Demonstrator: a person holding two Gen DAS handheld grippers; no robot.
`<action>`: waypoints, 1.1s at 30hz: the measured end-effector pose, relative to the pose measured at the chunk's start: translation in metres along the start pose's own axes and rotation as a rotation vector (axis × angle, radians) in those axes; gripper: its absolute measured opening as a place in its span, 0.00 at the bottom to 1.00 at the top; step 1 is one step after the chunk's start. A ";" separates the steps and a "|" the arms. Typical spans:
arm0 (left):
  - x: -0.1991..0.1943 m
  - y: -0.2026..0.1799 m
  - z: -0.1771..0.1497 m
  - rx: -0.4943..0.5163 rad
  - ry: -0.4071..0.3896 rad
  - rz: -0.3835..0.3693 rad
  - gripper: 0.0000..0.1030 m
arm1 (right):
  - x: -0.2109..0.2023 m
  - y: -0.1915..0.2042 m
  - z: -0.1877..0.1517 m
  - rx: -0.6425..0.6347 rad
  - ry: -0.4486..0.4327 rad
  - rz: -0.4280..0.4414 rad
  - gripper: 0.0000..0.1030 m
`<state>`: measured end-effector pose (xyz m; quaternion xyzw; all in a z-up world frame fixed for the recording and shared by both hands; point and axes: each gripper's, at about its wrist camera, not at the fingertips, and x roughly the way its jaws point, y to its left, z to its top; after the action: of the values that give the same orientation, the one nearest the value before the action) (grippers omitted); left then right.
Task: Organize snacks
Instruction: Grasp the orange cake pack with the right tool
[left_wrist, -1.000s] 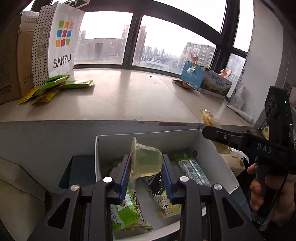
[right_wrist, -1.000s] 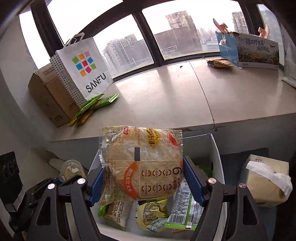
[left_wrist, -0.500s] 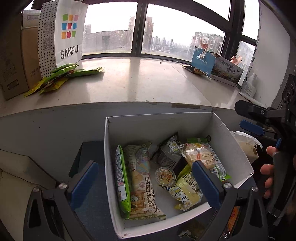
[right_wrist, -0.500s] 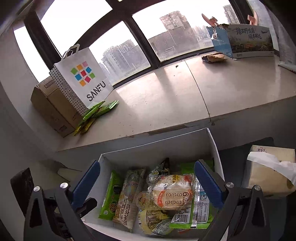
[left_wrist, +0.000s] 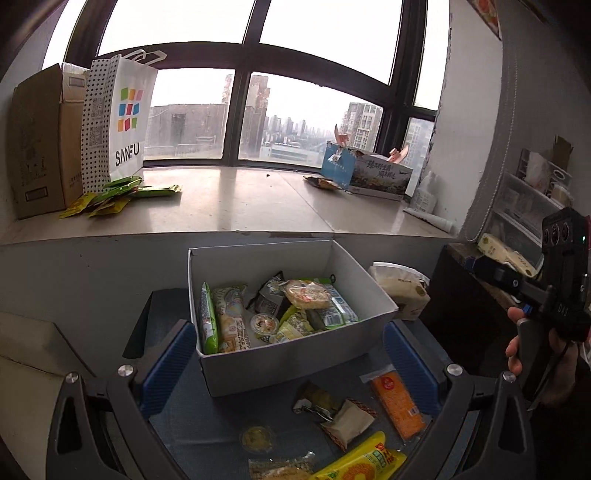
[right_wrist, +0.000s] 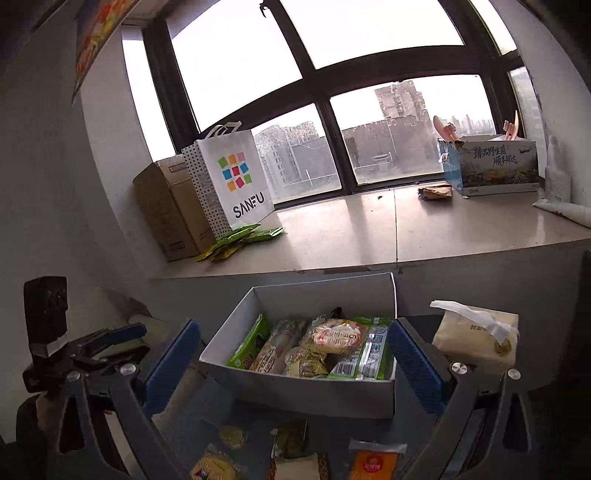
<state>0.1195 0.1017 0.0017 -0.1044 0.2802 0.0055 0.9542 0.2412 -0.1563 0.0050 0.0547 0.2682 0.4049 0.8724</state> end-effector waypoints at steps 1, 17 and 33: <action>-0.010 -0.006 -0.006 0.003 -0.008 -0.011 1.00 | -0.013 0.001 -0.009 -0.010 -0.007 0.006 1.00; -0.073 -0.037 -0.100 -0.009 0.026 -0.132 1.00 | -0.114 -0.001 -0.147 -0.060 0.098 -0.155 1.00; -0.072 -0.030 -0.120 -0.019 0.047 -0.102 1.00 | -0.081 -0.025 -0.169 -0.069 0.219 -0.244 1.00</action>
<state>-0.0036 0.0514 -0.0526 -0.1276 0.2968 -0.0432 0.9454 0.1290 -0.2533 -0.1121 -0.0527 0.3523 0.3086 0.8820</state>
